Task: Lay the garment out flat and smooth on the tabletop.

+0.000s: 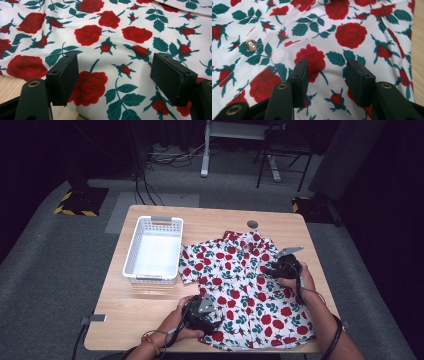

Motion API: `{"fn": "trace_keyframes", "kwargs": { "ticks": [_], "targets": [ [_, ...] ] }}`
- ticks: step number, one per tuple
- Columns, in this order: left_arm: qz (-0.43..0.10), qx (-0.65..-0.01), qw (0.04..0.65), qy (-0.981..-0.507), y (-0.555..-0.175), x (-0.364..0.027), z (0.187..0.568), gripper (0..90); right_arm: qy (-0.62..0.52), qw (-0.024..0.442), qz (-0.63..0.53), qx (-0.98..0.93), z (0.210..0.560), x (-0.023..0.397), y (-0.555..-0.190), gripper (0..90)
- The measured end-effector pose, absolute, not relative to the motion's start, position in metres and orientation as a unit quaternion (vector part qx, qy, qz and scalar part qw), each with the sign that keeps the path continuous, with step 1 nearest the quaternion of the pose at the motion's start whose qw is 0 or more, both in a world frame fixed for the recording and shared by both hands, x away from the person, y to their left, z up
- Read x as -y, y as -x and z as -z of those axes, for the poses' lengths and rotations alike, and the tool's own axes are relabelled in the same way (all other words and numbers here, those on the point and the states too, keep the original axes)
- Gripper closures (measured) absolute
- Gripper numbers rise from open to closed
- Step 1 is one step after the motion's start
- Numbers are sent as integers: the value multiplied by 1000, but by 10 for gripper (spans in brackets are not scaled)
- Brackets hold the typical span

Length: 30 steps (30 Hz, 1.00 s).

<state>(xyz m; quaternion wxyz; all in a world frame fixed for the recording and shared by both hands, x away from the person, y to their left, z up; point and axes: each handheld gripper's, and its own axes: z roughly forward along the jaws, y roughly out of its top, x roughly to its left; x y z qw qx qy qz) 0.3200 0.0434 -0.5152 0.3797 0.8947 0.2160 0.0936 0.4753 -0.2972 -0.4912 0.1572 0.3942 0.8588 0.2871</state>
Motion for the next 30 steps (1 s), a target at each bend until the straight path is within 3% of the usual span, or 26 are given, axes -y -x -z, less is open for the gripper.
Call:
{"fn": "trace_keyframes", "kwargs": {
  "ticks": [7,16,26,30],
  "targets": [
    [-89,-200,377,-900,-329,-24,514,226,-417,158,-283,-849,491,327,-479,555],
    [-105,-200,364,-904,-326,-19,512,226,-413,188,-261,-852,482,329,-482,415],
    [-113,-215,368,-898,-313,-35,503,225,-345,216,-320,-856,438,268,-480,279],
    [-113,-221,367,-897,-311,-39,505,224,-313,210,-333,-864,426,230,-481,287]
  ]
}}
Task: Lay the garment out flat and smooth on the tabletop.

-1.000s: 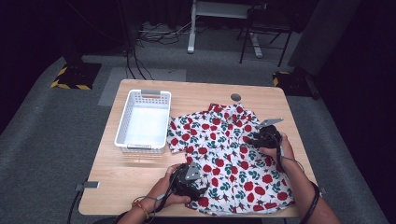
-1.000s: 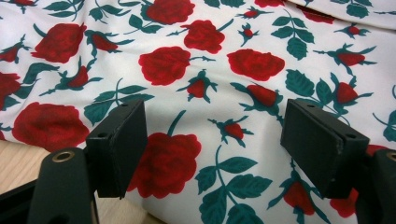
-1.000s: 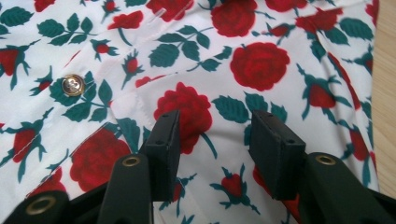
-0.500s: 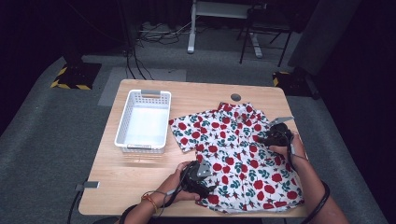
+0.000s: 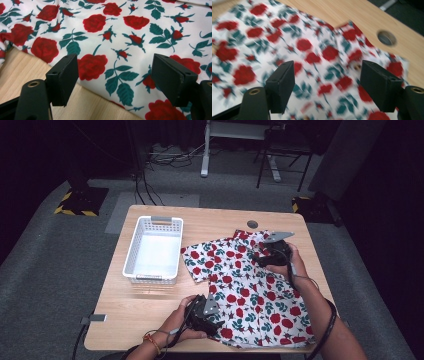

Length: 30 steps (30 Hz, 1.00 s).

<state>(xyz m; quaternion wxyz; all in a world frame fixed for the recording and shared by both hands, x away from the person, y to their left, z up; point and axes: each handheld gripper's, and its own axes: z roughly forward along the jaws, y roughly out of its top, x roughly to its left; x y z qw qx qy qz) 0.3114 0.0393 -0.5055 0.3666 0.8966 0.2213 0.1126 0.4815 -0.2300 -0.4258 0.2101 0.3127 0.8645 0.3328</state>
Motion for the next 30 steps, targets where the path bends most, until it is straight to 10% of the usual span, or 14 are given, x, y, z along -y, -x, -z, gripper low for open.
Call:
{"fn": "trace_keyframes", "kwargs": {
  "ticks": [30],
  "targets": [
    [-96,-209,378,-897,-302,-39,515,228,-263,165,-309,-899,458,88,-522,309]
  ]
}}
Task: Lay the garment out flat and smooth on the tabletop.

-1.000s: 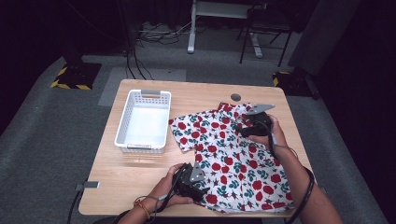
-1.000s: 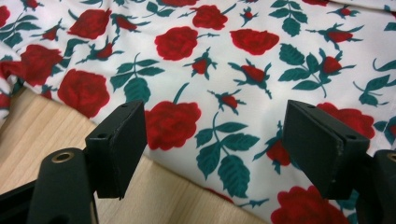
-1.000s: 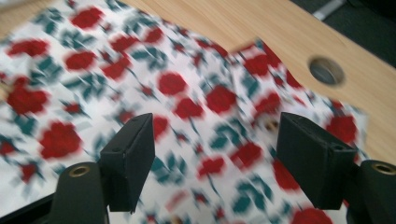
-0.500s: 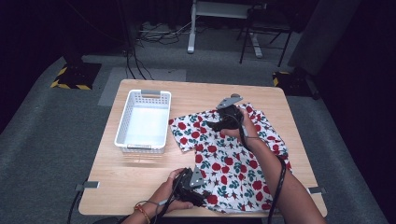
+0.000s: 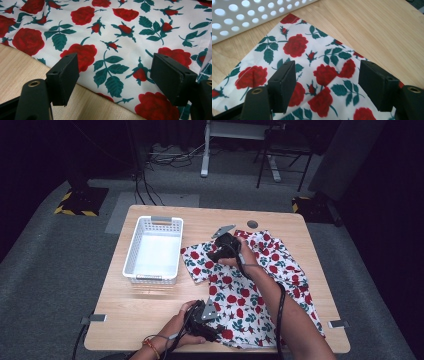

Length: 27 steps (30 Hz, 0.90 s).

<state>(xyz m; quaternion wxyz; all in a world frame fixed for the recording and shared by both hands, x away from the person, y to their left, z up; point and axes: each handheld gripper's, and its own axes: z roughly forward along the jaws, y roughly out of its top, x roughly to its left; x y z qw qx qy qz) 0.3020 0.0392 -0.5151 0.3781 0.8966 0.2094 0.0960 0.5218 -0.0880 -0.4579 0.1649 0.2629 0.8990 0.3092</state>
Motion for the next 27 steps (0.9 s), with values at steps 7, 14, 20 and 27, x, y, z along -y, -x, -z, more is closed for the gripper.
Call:
{"fn": "trace_keyframes", "kwargs": {
  "ticks": [7,14,20,27],
  "targets": [
    [-97,-210,381,-895,-302,-39,516,229,-255,155,-309,-903,461,62,-526,327],
    [-96,-210,381,-895,-302,-40,516,229,-240,146,-303,-911,469,30,-528,377],
    [-96,-210,380,-896,-302,-40,516,229,-244,141,-294,-913,478,9,-534,380],
    [-95,-209,381,-896,-301,-40,516,229,-266,132,-290,-910,488,-4,-542,365]
  ]
}}
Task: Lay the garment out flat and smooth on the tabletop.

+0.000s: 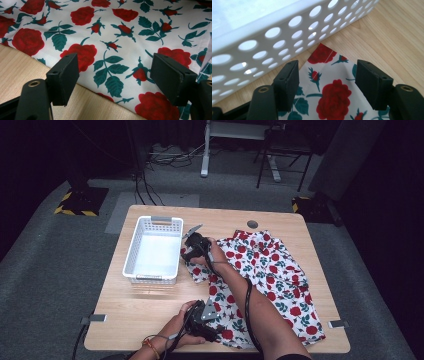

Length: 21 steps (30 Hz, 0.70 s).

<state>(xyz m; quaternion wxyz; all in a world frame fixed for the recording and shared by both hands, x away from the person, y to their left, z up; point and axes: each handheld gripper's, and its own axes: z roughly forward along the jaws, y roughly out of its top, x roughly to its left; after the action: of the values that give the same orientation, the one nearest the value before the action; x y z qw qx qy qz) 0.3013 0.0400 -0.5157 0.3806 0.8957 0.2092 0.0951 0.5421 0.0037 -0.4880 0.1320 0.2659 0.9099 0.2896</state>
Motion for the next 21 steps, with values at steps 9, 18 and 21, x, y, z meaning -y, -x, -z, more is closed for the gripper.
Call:
{"fn": "trace_keyframes", "kwargs": {
  "ticks": [9,18,21],
  "targets": [
    [-97,-208,380,-896,-301,-40,516,229,-279,94,-292,-910,489,-8,-545,641],
    [-95,-205,380,-897,-301,-40,516,230,-267,69,-300,-913,489,-8,-542,875],
    [-95,-205,380,-897,-301,-40,516,230,-264,74,-296,-915,489,-9,-541,880]
  ]
}}
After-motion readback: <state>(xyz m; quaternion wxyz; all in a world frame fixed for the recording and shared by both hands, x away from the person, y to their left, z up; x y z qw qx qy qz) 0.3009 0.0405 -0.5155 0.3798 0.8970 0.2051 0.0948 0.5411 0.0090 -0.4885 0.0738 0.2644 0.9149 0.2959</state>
